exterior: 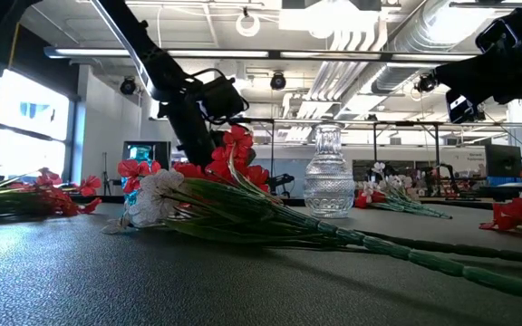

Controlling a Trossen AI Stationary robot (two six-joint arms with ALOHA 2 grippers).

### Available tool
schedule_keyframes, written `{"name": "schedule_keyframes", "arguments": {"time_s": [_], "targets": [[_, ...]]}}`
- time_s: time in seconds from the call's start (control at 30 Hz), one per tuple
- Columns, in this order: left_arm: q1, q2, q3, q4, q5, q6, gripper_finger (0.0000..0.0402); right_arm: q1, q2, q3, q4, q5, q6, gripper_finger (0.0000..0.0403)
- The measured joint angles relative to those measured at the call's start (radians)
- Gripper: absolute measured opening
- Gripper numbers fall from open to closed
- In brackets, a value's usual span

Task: Sort flowers into vase by color
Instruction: Put the top left white flowers into the blue vase

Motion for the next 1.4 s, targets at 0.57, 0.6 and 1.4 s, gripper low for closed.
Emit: {"name": "schedule_keyframes", "arguments": {"time_s": [0.57,0.6,1.4], "targets": [[-0.093,-0.201,-0.001,0.008,-0.1,0.096,0.0008,0.0,0.001,0.0,0.0,0.0,0.0,0.0],[-0.106,-0.226,-0.001,0.01,-0.107,0.11,0.0008,0.0,0.001,0.0,0.0,0.0,0.0,0.0],[-0.056,-0.905,-0.736,1.29,-0.315,0.96,0.0003,0.0,0.002,0.0,0.0,0.0,0.0,0.0]]}}
